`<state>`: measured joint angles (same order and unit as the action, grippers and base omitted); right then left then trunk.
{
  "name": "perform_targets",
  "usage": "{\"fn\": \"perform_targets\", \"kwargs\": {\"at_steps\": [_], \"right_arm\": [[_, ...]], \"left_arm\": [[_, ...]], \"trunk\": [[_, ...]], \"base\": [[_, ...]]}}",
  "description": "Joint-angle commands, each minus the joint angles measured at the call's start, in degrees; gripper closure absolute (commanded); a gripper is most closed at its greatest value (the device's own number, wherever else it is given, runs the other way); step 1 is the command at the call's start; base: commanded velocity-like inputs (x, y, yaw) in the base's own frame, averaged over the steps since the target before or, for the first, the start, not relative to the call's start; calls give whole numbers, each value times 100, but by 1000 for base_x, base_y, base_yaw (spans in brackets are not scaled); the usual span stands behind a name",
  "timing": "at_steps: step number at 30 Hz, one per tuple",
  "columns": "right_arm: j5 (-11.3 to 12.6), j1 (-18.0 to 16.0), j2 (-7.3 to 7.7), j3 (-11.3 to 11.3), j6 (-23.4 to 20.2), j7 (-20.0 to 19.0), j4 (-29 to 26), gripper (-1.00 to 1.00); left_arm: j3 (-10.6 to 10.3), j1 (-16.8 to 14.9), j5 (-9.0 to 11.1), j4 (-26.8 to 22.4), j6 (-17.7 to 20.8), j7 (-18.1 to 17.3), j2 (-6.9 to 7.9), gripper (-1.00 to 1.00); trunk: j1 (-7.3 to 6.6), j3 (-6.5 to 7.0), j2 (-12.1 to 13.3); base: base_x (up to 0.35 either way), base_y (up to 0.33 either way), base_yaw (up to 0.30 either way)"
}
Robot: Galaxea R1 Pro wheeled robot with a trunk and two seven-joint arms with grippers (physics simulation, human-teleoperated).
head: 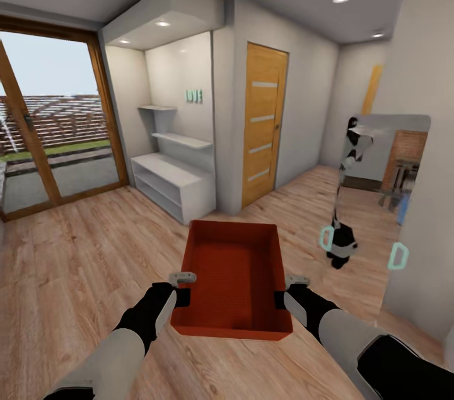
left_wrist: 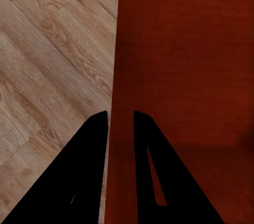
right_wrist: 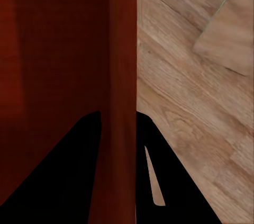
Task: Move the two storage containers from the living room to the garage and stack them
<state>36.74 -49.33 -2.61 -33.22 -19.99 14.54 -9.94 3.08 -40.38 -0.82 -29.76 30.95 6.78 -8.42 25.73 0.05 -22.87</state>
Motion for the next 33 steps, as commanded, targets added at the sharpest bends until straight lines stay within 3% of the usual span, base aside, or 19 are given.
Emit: {"fn": "perform_targets", "kwargs": {"at_steps": [1,8,33], "right_arm": [[202,3,6,-308,-5,14,-25,100],[202,3,6,-308,-6,14,-25,100],[198,3,6,-308,-5,14,-25,100]], "left_arm": [[52,-5,-76,-7,34,34,17,100],[52,-5,-76,-8,34,34,19,100],[53,-5,-76,-7,41,34,25,100]], "trunk": [[5,-2,-4],[5,-2,-4],[5,-2,-4]], "base": [[322,0,268],[322,0,139],[322,0,2]]}}
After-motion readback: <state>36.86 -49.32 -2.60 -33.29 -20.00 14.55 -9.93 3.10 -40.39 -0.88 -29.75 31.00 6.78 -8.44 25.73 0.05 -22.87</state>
